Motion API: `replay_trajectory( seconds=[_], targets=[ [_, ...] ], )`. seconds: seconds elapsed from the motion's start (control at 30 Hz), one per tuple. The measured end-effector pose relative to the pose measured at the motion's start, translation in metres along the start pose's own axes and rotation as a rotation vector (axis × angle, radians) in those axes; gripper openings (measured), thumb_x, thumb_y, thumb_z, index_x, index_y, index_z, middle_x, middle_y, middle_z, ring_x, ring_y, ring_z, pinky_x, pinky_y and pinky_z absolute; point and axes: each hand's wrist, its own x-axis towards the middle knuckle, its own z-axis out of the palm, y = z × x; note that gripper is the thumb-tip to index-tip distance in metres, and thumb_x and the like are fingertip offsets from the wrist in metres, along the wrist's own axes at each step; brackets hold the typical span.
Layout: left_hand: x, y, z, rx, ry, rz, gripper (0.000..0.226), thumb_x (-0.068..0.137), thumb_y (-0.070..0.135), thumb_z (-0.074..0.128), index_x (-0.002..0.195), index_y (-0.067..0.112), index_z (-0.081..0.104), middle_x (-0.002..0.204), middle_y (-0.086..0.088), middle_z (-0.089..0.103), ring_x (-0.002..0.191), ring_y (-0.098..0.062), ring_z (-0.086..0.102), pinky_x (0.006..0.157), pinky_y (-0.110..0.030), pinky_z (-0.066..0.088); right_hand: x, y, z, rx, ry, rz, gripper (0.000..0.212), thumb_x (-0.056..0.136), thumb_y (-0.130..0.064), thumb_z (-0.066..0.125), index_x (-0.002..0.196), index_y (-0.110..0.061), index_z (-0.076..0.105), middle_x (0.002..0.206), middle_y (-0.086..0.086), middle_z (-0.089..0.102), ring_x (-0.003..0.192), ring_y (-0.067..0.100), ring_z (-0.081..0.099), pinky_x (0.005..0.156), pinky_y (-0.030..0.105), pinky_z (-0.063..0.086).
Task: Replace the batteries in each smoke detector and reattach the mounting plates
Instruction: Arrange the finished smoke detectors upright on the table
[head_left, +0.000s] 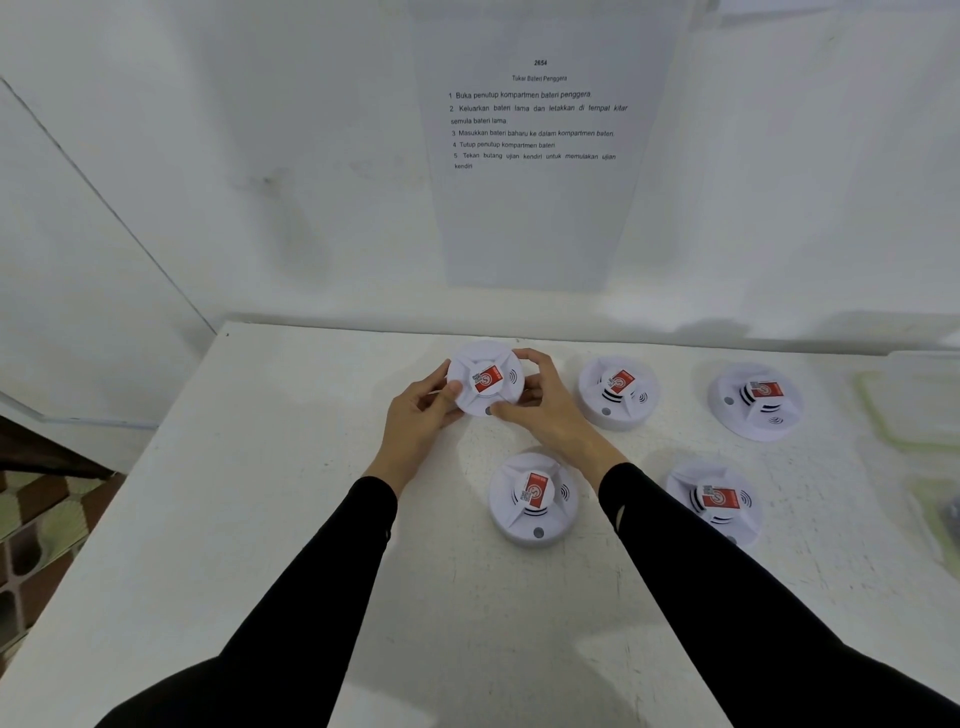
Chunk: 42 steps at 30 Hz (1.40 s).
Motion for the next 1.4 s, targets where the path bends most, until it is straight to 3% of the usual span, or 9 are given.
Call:
replay_trajectory(
  seconds=[0.37, 0.77, 1.0, 1.23, 1.4],
  targets=[
    [0.0, 0.0002, -0.0002, 0.011, -0.008, -0.001, 0.04, 0.097, 0.023, 0.063, 0.137, 0.016, 0.06, 0.121, 0.0, 0.072, 0.11, -0.012, 0.069, 0.091, -0.028, 0.057, 0.0009, -0.0019, 0.0002, -0.007, -0.002, 0.007, 0.069, 0.075, -0.009, 0.079, 0.127, -0.034, 0.04, 0.109, 0.009, 0.06, 0.099, 0.022, 0.065, 0.086, 0.034, 0.057],
    [0.001, -0.0009, -0.0006, 0.041, -0.001, -0.005, 0.043, 0.096, 0.026, 0.065, 0.137, 0.015, 0.059, 0.121, -0.002, 0.071, 0.11, -0.013, 0.069, 0.093, -0.031, 0.057, -0.0006, -0.0047, 0.0, 0.002, 0.0, 0.011, 0.069, 0.076, -0.007, 0.078, 0.129, -0.031, 0.039, 0.111, 0.009, 0.059, 0.1, 0.021, 0.064, 0.081, 0.026, 0.056],
    [-0.0021, 0.0032, 0.0011, 0.035, 0.0, 0.002, 0.039, 0.097, 0.024, 0.064, 0.135, 0.017, 0.061, 0.114, 0.007, 0.073, 0.106, -0.01, 0.07, 0.089, -0.026, 0.057, -0.0003, -0.0052, 0.0003, 0.008, -0.001, 0.011, 0.07, 0.076, -0.007, 0.078, 0.129, -0.031, 0.039, 0.111, 0.009, 0.059, 0.1, 0.021, 0.064, 0.081, 0.026, 0.057],
    [-0.0018, 0.0031, 0.0006, 0.03, -0.001, 0.001, 0.04, 0.097, 0.022, 0.063, 0.136, 0.015, 0.06, 0.119, 0.0, 0.072, 0.109, -0.012, 0.069, 0.091, -0.028, 0.057, -0.0005, -0.0052, 0.001, 0.0, 0.002, 0.009, 0.07, 0.076, -0.009, 0.079, 0.13, -0.03, 0.039, 0.111, 0.008, 0.059, 0.1, 0.02, 0.064, 0.082, 0.027, 0.056],
    [-0.0025, 0.004, 0.0016, 0.032, 0.005, 0.005, 0.039, 0.097, 0.023, 0.064, 0.135, 0.017, 0.061, 0.117, 0.006, 0.072, 0.107, -0.008, 0.07, 0.086, -0.023, 0.057, -0.0007, -0.0063, 0.0006, 0.01, -0.003, 0.007, 0.07, 0.076, -0.007, 0.078, 0.129, -0.031, 0.039, 0.11, 0.008, 0.059, 0.099, 0.019, 0.064, 0.079, 0.025, 0.057]
  ],
)
